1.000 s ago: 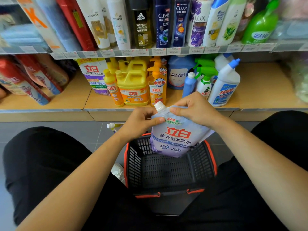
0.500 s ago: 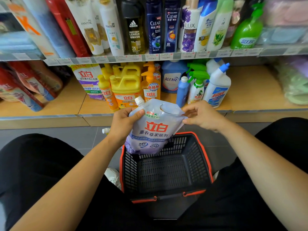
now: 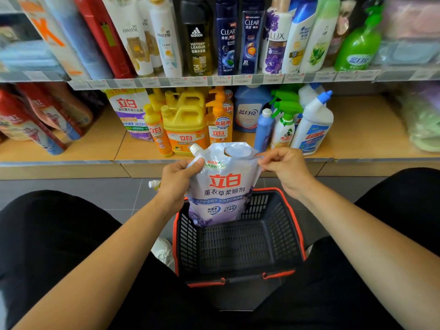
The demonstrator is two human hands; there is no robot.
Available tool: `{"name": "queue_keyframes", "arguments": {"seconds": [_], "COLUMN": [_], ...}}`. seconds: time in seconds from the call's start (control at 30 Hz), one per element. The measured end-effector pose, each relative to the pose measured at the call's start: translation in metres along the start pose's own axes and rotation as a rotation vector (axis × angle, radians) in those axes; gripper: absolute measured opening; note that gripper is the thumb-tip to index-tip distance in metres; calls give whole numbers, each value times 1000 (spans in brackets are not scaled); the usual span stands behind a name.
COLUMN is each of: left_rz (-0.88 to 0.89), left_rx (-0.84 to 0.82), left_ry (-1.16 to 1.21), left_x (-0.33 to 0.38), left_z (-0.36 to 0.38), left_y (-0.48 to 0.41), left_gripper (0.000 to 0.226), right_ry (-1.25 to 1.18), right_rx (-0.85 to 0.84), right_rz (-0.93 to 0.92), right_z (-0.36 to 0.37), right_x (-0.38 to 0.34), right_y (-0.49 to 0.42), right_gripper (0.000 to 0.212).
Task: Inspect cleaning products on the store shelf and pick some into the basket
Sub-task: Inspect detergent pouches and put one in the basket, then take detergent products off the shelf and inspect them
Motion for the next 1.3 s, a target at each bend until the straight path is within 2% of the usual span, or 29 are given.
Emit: {"name": "queue_keyframes", "arguments": {"seconds": [0.13,0.37,0.47,0.53,0.67,0.87,0.93,1.03,1.1,1.17,1.2,1.23,1.3], "left_rz": [-3,-18,-43,-93,-181,-379,-399,-317,-201,-128,-75,-2,158], "left_rx": [2,34,61,63,52,-14,-41,-93,-132,-230,-297,-340,-288], "left_ry": [-4,-43,-116,-161,-398,-567,-682,-937,-1014,-1031,-1076,-1140,-1253], "left_x": [-1,-10,-19,-29,-57,-90,-105,-126,-129,-128,-127,-127,-124], "left_z": [0,2,2,4,4,5,6,14,21,24,23,20,15], "left_y": [-1,-7,-10,-9,-8,-30,-41,-54,-62,-68,-68,-68,-69], "left_gripper": [20,17,19,20,33,26,27,42,37,14,11,18,27], "right_ry": [-20,78,103,155,242,361,486,795,912,974,1022,1082,1180], "right_rx": [-52,15,-6,-62,-230,-430,-468,-685,-797,-748,-676,-598,-471], "right_rz": [14,44,75,140,335,590,623,598,592,560,517,460,355], "right_z": [-1,0,-4,-9,-19,-27,-24,-17,-14,-14,-15,-16,-17], "right_x": [1,11,18,26,47,87,107,131,137,138,136,133,131], "right_y": [-1,-3,1,9,35,59,69,80,80,72,66,60,49], "right_gripper": [44,31,31,32,33,29,26,19,26,34,34,31,21]}}
Point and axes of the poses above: each hand's wrist, its own y-axis away from the middle knuckle, its own z-axis out of the palm, x = y × z, the point moved 1 cm from there along -y, towards the middle knuckle, and after that the axes turned 14 degrees about -z, right-handed, at the moved point
